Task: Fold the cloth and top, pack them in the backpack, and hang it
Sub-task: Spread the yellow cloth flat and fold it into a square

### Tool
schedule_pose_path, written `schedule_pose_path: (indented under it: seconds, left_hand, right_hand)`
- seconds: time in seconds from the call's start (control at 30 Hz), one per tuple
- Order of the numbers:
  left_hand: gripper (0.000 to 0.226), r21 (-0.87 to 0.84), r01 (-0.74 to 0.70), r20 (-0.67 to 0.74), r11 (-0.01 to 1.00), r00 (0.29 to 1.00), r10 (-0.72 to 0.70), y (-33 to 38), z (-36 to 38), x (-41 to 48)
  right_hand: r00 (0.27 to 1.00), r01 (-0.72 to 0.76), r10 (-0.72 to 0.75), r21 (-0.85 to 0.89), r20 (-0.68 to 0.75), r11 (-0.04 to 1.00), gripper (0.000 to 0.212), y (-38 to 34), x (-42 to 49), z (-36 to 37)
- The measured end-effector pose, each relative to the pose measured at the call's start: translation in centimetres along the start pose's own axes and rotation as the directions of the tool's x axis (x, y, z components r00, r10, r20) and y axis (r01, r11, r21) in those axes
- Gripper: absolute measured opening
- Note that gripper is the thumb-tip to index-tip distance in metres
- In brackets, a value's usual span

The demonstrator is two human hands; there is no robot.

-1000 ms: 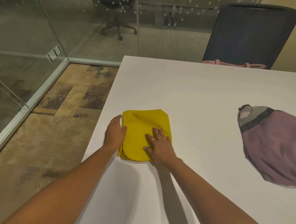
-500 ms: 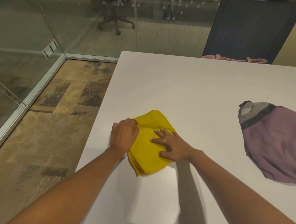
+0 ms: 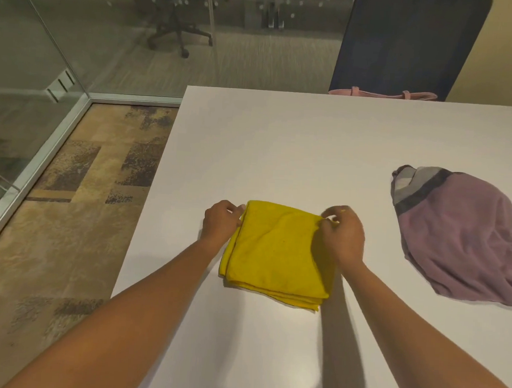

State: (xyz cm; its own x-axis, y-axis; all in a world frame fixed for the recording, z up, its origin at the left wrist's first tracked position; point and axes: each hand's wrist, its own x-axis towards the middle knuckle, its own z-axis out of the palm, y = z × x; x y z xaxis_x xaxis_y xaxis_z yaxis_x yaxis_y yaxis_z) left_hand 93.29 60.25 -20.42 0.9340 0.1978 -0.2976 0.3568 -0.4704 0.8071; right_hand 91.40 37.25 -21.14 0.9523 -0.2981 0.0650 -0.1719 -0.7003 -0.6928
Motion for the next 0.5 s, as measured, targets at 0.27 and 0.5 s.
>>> schedule_pose_path:
  seconds: [0.27, 0.5]
  left_hand:
    - [0.051, -0.049, 0.081, 0.049, 0.996, 0.996, -0.078, 3.8, 1.6, 1.7]
    - [0.03, 0.05, -0.23, 0.006, 0.972, 0.973, 0.23, 4.3, 1.7, 2.7]
  right_hand:
    - [0.888, -0.458, 0.459, 0.083, 0.004, 0.885, 0.041, 0.8, -2.2, -0.2]
    - [0.951, -0.301, 0.308, -0.151, 0.028, 0.942, 0.031, 0.7, -2.3, 0.5]
